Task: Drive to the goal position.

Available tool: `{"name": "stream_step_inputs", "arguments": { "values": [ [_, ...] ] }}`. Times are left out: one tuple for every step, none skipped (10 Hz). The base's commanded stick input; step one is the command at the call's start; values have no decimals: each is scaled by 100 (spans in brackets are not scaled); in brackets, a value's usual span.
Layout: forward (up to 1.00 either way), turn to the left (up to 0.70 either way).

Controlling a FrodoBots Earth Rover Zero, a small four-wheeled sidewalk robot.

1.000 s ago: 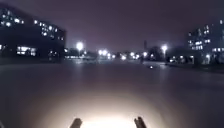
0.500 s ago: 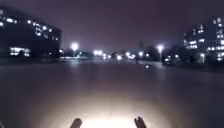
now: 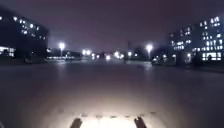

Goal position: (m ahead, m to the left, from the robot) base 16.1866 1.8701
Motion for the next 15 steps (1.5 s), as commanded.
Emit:
{"name": "stream_step_inputs", "arguments": {
  "values": [
    [100,0],
    [100,0],
    [100,0],
    [100,0],
    [100,0],
    [100,0],
    [100,0],
    [100,0],
    [100,0],
    [100,0],
    [100,0],
    [100,0],
    [100,0],
    [100,0],
    [100,0]
  ]
}}
